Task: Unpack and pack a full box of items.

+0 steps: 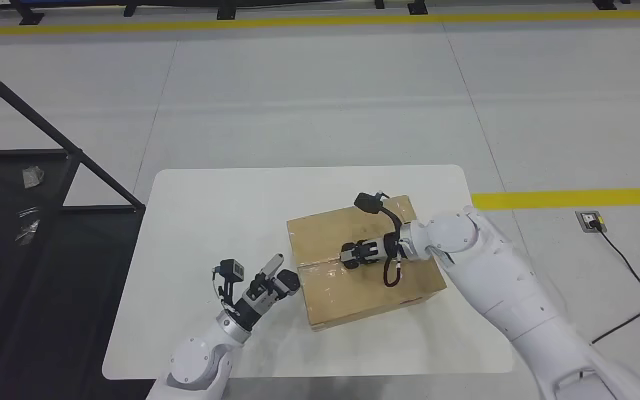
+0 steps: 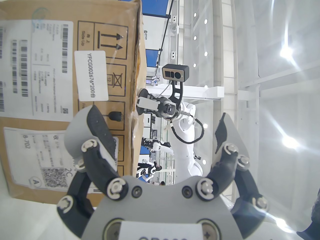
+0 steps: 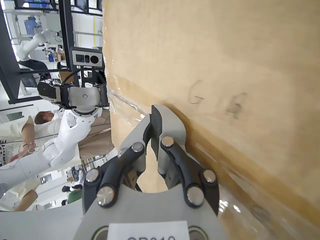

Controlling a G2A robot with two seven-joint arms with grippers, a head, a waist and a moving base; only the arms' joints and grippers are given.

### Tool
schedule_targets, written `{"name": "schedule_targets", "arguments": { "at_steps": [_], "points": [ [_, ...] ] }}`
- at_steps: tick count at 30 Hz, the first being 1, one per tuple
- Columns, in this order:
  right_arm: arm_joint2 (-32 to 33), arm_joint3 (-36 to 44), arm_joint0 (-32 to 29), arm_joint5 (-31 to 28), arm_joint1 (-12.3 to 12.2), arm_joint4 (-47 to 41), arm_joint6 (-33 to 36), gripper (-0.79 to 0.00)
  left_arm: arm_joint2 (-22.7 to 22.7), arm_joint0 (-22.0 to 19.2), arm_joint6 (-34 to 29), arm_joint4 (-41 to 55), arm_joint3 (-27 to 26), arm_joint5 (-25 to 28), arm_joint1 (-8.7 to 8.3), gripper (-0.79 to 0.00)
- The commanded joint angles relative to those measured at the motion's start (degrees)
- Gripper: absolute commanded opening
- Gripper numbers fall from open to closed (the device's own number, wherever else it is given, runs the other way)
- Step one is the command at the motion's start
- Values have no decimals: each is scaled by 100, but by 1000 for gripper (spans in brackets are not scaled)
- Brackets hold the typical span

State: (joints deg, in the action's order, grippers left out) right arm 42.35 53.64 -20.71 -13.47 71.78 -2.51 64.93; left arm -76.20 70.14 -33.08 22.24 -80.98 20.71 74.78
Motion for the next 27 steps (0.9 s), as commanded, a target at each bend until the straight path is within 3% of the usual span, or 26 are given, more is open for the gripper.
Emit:
{"name": "schedule_targets", "arguments": {
  "at_steps": [1,9,14,20,27],
  "points": [
    [-94,-79,35,-175,77,-143,45,-785,5,-5,-9,15,-1,-11,-2,0],
    [-454,-263,130,-716,390,-527,46,-785,45,-26,-7,21,25,-22,-4,0],
    [-540,-449,270,-670,480,-302,-122,-785,37,-32,-6,53,22,-23,-8,0],
    [-334,-574,323,-503,379,-129,53,-785,-3,-30,-11,95,28,-14,-19,0],
    [144,-272,127,-253,76,151,320,-785,3,-44,-13,145,43,-26,-23,0]
  ]
}}
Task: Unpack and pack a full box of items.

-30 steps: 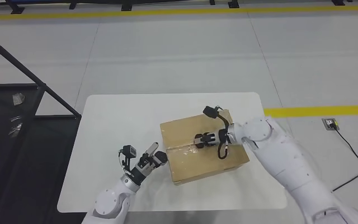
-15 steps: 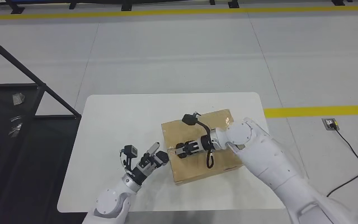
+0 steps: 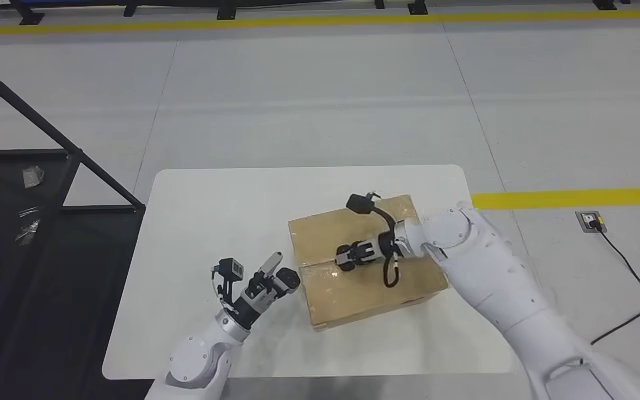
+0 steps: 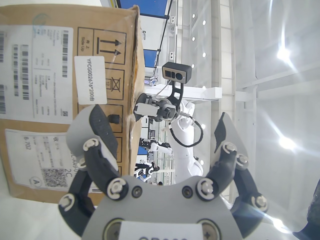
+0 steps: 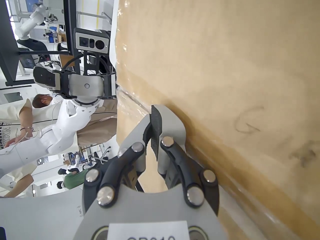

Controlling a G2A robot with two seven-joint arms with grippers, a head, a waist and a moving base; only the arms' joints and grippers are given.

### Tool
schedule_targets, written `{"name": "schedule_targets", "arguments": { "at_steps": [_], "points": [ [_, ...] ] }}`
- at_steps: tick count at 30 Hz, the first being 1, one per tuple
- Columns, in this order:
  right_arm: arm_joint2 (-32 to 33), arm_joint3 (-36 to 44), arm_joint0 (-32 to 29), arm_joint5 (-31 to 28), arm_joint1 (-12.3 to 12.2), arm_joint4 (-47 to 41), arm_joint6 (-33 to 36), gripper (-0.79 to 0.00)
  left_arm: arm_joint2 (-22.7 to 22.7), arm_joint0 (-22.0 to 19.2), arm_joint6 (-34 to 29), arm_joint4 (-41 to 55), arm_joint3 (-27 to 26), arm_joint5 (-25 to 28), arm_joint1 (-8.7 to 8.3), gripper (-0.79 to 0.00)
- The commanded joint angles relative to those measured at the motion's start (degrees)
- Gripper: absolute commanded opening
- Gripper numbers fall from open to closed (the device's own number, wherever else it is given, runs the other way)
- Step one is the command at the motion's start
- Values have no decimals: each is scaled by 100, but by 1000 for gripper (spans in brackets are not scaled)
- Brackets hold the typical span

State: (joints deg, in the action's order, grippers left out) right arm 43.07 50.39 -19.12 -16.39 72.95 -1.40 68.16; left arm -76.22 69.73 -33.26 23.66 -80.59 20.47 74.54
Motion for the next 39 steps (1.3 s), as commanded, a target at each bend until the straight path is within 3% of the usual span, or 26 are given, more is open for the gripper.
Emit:
{"name": "schedule_targets", "arguments": {
  "at_steps": [1,7,20,23,39],
  "points": [
    [166,117,-76,122,-99,136,-39,-785,11,-8,8,7,7,-9,1,0],
    [799,463,-404,855,-442,735,-419,-785,52,-23,11,5,9,4,4,0],
    [2048,1365,-1256,866,-941,746,-434,-785,9,-21,19,15,3,-16,-15,0],
    [2273,1385,-1331,1131,-1021,921,-583,-785,14,-11,31,28,-6,-5,-15,0],
    [3503,1316,-1871,1163,-1389,607,-602,-785,-56,-33,-3,83,-30,-33,-39,0]
  ]
}}
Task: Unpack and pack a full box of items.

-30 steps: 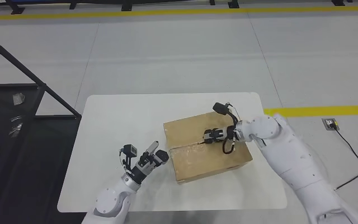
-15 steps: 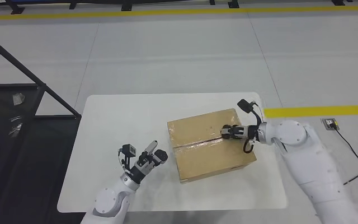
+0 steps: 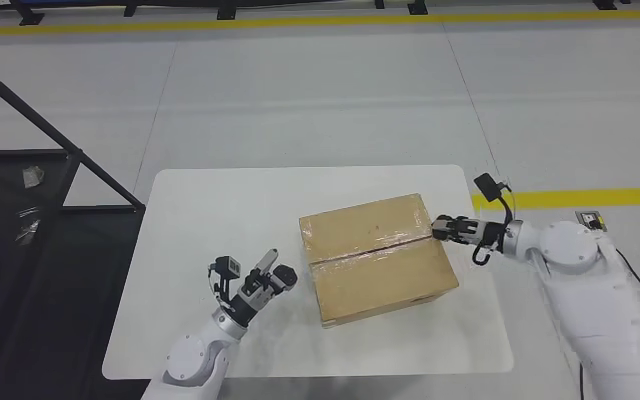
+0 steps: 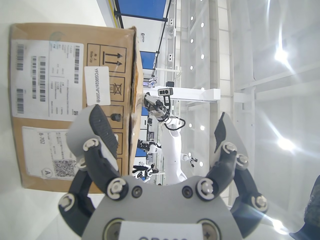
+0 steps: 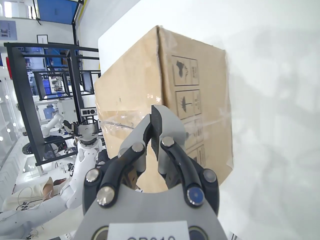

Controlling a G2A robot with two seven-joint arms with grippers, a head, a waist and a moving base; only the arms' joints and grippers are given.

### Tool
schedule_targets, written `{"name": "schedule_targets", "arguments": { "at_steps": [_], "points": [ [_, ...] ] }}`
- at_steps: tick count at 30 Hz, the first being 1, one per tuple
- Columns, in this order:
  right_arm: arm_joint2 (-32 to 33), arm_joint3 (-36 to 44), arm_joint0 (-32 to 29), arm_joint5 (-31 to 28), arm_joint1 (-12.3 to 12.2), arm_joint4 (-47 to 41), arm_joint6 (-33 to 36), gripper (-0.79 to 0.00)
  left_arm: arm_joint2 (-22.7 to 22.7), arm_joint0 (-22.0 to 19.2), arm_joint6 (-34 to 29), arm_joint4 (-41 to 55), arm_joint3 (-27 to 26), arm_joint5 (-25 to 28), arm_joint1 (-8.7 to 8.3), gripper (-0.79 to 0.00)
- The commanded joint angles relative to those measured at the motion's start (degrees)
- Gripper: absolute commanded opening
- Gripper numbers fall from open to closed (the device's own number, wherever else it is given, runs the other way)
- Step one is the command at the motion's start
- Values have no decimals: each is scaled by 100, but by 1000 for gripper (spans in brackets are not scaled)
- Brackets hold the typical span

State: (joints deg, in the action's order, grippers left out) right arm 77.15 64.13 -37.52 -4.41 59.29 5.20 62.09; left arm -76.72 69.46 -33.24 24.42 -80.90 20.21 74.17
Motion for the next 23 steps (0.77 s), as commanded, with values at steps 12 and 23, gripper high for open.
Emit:
{"name": "schedule_targets", "arguments": {
  "at_steps": [12,23],
  "points": [
    [1110,-374,-762,-1457,-221,-1090,-553,-533,-436,51,-226,243,-176,-31,-85,0],
    [1110,-374,-762,-1455,-221,-1090,-553,-343,-571,113,-320,309,-262,-55,-113,0]
  ]
}}
